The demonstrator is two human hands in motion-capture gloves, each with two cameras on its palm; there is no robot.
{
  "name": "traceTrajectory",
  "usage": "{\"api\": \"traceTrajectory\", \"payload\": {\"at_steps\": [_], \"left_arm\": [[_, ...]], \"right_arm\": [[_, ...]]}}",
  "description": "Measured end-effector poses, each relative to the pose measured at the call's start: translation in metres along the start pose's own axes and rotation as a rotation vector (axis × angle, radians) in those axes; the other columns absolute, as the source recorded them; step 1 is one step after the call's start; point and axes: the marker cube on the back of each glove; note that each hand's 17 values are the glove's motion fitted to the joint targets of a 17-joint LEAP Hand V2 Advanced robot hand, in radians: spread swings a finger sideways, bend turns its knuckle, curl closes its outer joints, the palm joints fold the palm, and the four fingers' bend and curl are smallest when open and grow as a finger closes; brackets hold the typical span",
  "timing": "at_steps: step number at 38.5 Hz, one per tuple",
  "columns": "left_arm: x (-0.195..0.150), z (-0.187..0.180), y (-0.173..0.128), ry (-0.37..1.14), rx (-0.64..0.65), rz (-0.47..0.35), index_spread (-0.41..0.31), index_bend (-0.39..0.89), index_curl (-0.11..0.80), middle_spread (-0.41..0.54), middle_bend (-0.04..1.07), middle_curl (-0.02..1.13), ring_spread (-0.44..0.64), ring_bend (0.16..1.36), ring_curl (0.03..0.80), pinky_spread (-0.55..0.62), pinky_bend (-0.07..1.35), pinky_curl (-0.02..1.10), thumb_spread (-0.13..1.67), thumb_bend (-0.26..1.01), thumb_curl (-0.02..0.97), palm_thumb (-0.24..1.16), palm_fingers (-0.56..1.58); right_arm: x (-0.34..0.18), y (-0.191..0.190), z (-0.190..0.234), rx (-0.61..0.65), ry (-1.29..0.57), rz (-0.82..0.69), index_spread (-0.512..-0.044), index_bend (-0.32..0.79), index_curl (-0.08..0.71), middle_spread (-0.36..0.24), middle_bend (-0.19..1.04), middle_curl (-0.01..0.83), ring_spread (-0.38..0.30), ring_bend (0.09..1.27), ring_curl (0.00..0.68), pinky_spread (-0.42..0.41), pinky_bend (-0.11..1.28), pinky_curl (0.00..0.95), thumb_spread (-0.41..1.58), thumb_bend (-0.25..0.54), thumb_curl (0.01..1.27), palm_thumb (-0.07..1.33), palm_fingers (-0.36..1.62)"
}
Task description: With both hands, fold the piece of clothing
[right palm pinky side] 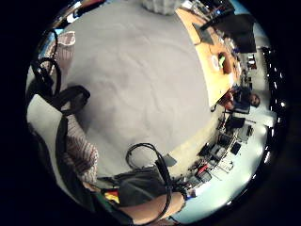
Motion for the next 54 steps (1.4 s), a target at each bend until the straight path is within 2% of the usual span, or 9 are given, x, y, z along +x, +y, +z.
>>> {"api": "traceTrajectory", "payload": {"at_steps": [3,10,14,19,30,37,42,49,54], "left_arm": [[-0.004,-0.009,0.002,0.027,0.011,-0.004,-0.105,0.17,0.319,0.094,0.17,0.26,0.31,0.48,0.309,0.44,0.31,0.34,1.11,-0.01,0.19,0.03,0.0],[-0.035,-0.072,0.019,0.2,0.223,-0.047,-0.096,0.2,0.334,0.093,0.16,0.25,0.27,0.52,0.304,0.38,0.32,0.34,1.17,0.0,0.197,0.05,0.18],[-0.068,-0.121,0.036,0.244,0.416,-0.11,-0.095,0.22,0.354,0.086,0.16,0.25,0.25,0.51,0.301,0.35,0.3,0.34,1.23,0.01,0.198,0.09,0.22],[-0.114,-0.171,0.058,0.273,0.635,-0.195,-0.099,0.27,0.383,0.073,0.16,0.26,0.21,0.51,0.306,0.31,0.27,0.34,1.36,0.03,0.191,0.12,0.33],[-0.16,-0.173,0.079,0.277,0.64,-0.271,-0.1,0.26,0.406,0.064,0.15,0.27,0.17,0.49,0.31,0.26,0.24,0.34,1.46,0.04,0.186,0.13,0.38],[-0.165,-0.166,0.08,0.262,0.612,-0.303,-0.101,0.25,0.416,0.064,0.14,0.26,0.17,0.48,0.308,0.25,0.23,0.34,1.48,0.03,0.183,0.13,0.39],[-0.152,-0.166,0.08,0.258,0.593,-0.247,-0.101,0.25,0.42,0.063,0.14,0.26,0.16,0.48,0.305,0.25,0.22,0.34,1.48,0.03,0.183,0.13,0.4],[-0.144,-0.166,0.079,0.18,0.589,-0.292,-0.102,0.23,0.425,0.064,0.14,0.25,0.16,0.47,0.303,0.25,0.21,0.34,1.48,0.02,0.183,0.13,0.41],[-0.134,-0.165,0.078,0.149,0.565,-0.277,-0.102,0.23,0.427,0.064,0.14,0.25,0.16,0.47,0.301,0.25,0.21,0.34,1.48,0.01,0.183,0.13,0.41]], "right_arm": [[-0.03,0.0,-0.004,0.142,0.057,-0.052,-0.187,0.17,0.324,-0.134,0.44,0.532,-0.205,0.72,0.494,-0.263,0.77,0.487,0.97,0.082,0.39,1.1,1.33],[-0.083,0.03,-0.012,0.199,0.108,-0.118,-0.188,0.17,0.349,-0.141,0.46,0.539,-0.208,0.73,0.5,-0.259,0.79,0.498,0.93,0.049,0.41,1.11,1.31],[-0.119,0.041,0.005,0.17,0.11,-0.184,-0.19,0.17,0.361,-0.143,0.46,0.54,-0.209,0.74,0.502,-0.258,0.8,0.502,0.92,0.027,0.42,1.11,1.31],[-0.166,0.111,0.039,0.064,0.139,-0.264,-0.191,0.16,0.37,-0.145,0.47,0.544,-0.21,0.74,0.506,-0.257,0.81,0.509,0.88,-0.008,0.44,1.1,1.3],[-0.215,0.129,0.132,-0.05,0.089,-0.34,-0.216,0.0,0.282,-0.111,0.35,0.5,-0.195,0.74,0.488,-0.289,0.86,0.494,0.87,-0.036,0.47,1.04,1.07],[-0.197,0.14,0.092,-0.245,-0.078,-0.356,-0.222,-0.01,0.204,-0.088,0.31,0.48,-0.173,0.73,0.467,-0.29,0.84,0.47,1.05,-0.041,0.43,0.91,1.04],[-0.167,0.125,0.035,-0.103,-0.096,-0.327,-0.215,0.03,0.181,-0.067,0.3,0.473,-0.144,0.67,0.449,-0.251,0.81,0.454,1.14,-0.028,0.41,0.85,1.0],[-0.119,0.045,-0.008,0.126,-0.083,-0.367,-0.208,0.05,0.166,-0.054,0.28,0.461,-0.134,0.63,0.424,-0.214,0.75,0.422,1.22,-0.012,0.4,0.82,1.02],[-0.064,0.049,-0.045,0.17,-0.104,-0.315,-0.207,0.06,0.162,-0.049,0.26,0.456,-0.125,0.61,0.417,-0.201,0.71,0.409,1.25,-0.008,0.39,0.82,1.03]]}}
